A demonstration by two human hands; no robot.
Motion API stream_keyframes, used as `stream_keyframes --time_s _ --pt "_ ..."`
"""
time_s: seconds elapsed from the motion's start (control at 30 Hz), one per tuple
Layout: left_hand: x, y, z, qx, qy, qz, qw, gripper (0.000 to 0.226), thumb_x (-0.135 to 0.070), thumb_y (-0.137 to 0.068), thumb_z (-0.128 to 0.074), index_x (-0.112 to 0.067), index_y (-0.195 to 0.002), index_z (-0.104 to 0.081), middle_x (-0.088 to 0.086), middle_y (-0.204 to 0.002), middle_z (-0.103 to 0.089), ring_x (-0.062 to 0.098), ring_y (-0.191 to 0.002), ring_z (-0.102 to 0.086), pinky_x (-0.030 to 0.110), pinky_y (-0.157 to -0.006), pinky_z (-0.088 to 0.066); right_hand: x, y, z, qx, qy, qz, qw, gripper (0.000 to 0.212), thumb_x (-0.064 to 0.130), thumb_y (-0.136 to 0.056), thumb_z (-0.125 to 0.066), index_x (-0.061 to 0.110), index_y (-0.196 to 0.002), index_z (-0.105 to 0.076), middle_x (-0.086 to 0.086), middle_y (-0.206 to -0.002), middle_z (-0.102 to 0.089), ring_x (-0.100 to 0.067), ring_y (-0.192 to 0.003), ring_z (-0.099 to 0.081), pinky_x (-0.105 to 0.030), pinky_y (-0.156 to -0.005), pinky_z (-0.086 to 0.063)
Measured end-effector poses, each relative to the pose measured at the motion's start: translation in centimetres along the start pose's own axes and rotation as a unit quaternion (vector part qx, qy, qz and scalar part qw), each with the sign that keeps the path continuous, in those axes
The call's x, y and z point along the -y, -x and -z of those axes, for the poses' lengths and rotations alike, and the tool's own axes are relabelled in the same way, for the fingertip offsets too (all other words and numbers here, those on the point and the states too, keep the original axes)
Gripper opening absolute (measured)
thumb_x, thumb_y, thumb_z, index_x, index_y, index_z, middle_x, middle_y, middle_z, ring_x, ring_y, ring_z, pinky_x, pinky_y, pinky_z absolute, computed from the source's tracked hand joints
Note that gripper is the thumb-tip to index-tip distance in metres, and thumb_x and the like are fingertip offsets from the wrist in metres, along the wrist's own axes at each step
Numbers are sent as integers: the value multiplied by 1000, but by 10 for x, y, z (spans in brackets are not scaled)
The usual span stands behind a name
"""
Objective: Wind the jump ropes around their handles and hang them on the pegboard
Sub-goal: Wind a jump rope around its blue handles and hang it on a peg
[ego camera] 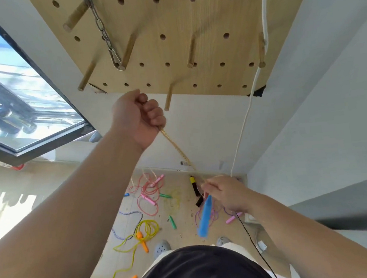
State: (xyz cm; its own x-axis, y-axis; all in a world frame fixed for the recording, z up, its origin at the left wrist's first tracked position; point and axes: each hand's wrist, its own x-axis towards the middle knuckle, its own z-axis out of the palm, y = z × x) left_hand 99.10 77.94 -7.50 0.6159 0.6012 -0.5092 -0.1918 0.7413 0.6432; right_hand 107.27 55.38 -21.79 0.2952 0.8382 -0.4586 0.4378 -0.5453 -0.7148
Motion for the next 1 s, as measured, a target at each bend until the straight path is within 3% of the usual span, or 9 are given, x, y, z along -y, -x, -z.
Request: stream_keyframes --time_s 0.13,0.2,0.33,0.5,0.63,0.7,0.8,0.9,1.0 --pt "-5 -5 7 -20 -21 -33 999 36 -32 -107 -35 -15 -77 -46 3 -64 -44 20 -52 -46 27 -51 -43 -1 3 13 8 -146 -30 989 39 33 -110 -36 5 -93 -57 0 -66 -68 -11 -67 -64 -23 -64 -44" --pt "2 -13 15 -20 -102 -30 994 38 -40 -107 -41 -6 -104 -58 15 -91 -67 31 -81 -66 39 -75 -55 8 2 14 -2 -246 -36 969 37 31 -111 -36 7 -88 -51 -10 -65 -56 -23 -67 -64 -27 -66 -53" --pt "41 -16 47 28 -333 117 935 88 -73 -90 -46 -5 -145 -47 14 -138 -58 33 -125 -56 47 -104 -39 37 -3 15 -39 -390 -12 920 37 32 -109 -41 14 -80 -54 -6 -72 -43 -16 -59 -47 -54 -85 -55" --pt "110 12 76 243 -358 152 889 93 -87 -56 -71 -16 -116 -68 -2 -119 -71 21 -125 -58 45 -114 -35 79 -11 24 -96 -412 6 906 38 31 -110 -39 17 -77 -53 -5 -66 -36 -14 -54 -41 -26 -53 -47" --pt "124 28 95 325 -463 114 817 77 -60 -69 -74 -7 -124 -65 7 -137 -62 14 -133 -54 31 -113 -39 93 -15 35 -95 -540 -25 836 37 32 -107 -46 16 -74 -49 -2 -64 -41 -17 -57 -40 -34 -59 -54" --pt "127 29 103 302 -538 114 778 41 -42 -75 -79 -9 -96 -67 4 -127 -68 2 -119 -60 19 -97 -45 94 -16 44 -97 -591 -32 800 34 29 -104 -53 17 -73 -46 0 -61 -42 -17 -56 -42 -36 -61 -56" --pt "134 20 119 177 -652 46 736 23 -26 -92 -71 -20 -75 -58 -5 -93 -73 10 -87 -67 30 -84 -48 87 -18 55 -107 -601 -11 792 32 6 -98 -61 17 -74 -43 -3 -65 -45 -18 -61 -50 -44 -72 -61" --pt "126 6 128 71 -575 33 815 22 -26 -102 -54 -13 -84 -56 2 -74 -71 24 -73 -71 40 -87 -51 74 -20 61 -116 -571 -36 812 22 -7 -99 -47 12 -87 -46 -12 -85 -53 -33 -80 -71 -54 -83 -60" --pt "110 2 123 49 -441 69 894 24 -22 -103 -55 -11 -83 -47 6 -61 -46 24 -48 -47 39 -58 -54 56 -18 63 -121 -468 -114 868 22 -2 -102 -38 6 -119 -50 -22 -116 -62 -48 -102 -69 -52 -79 -61"
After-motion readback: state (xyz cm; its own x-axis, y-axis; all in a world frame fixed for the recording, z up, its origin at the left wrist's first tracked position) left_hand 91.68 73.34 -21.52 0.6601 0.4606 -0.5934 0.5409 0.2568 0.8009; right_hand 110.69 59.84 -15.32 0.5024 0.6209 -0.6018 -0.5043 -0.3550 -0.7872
